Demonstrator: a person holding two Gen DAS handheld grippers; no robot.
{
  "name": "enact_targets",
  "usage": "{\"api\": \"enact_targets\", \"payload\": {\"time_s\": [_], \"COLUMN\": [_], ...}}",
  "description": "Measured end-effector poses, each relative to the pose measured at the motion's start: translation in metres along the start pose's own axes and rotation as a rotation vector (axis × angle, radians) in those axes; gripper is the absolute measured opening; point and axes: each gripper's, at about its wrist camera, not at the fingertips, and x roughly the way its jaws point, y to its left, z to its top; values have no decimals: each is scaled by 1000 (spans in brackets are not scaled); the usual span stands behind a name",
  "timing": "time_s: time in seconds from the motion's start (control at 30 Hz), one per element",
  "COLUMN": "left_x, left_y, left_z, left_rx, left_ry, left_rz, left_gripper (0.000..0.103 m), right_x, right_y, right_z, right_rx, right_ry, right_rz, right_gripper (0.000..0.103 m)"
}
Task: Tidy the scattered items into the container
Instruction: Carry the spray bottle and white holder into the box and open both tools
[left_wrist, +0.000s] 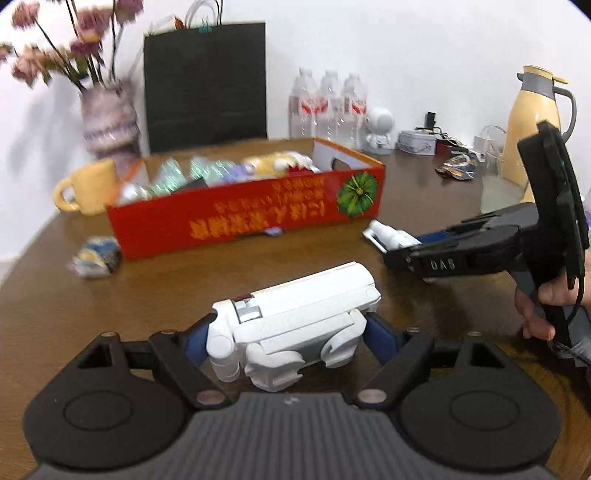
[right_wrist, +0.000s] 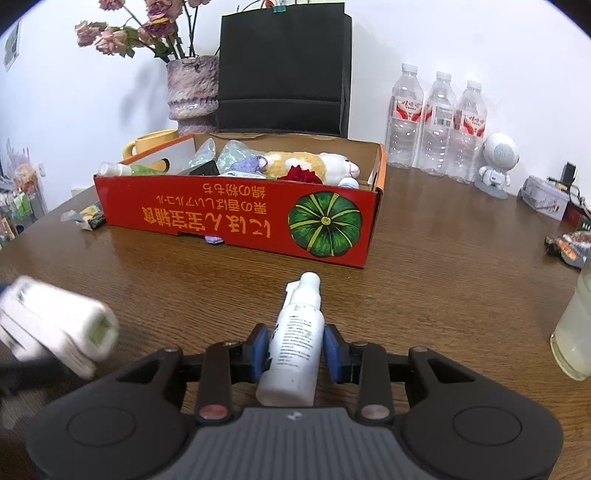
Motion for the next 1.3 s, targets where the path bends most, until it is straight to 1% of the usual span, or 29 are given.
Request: {"api": "enact_targets", "payload": {"time_s": [0.07,0.13,0.17,0.27,0.4,0.53,0.63,0.73,0.8,0.87,0.9,1.0,1.1,1.13,1.2,1.23,1.27,1.3], "left_x": [-2,-1,-2,-6,-13,-1,9,19,26,57,76,125,167,179,194,199,204,207], "left_y": [6,15,18,25,42,57,67,78,85,84,83,80,76,75,75,75,75,77], "left_z": [3,6,9,18,36,64,86,108,123,148,159,179,177,173,163,162,163,164], "left_rx": [-23,-66,-70,-68,-102,-118,-128,-139,-146,-149,-159,-194,-187,-180,-156,-137,-115,-101], "left_ry": [11,33,39,42,18,10,5,-1,-5,21,42,90,110,119,130,129,125,134], "left_rz": [-1,-31,-34,-29,-19,-27,-34,-41,-46,-36,-32,-46,2,30,61,63,61,67], "left_gripper": [85,85,85,85,85,85,85,85,85,85,85,85,85,85,85,86,87,87], "right_x": [-1,-3,-6,-17,-33,-53,-67,-70,-59,-38,-22,30,72,84,95,100,103,105], "right_y": [2,3,4,11,28,33,29,19,9,-1,-6,-22,-37,-42,-48,-49,-49,-48], "right_z": [1,1,2,5,14,30,48,74,99,122,133,158,163,163,157,155,155,156], "right_rx": [-3,21,30,26,-16,-17,-2,22,50,72,83,121,192,214,242,250,244,237], "right_ry": [2,4,3,-5,-24,-68,-112,-139,-135,-113,-90,-16,49,65,73,77,80,83], "right_rz": [2,34,52,79,57,56,33,-4,-22,-38,-44,-61,-78,-82,-75,-71,-63,-56], "right_gripper": [31,29,27,27,27,27,27,27,27,27,27,27,27,27,27,32,32,45]}}
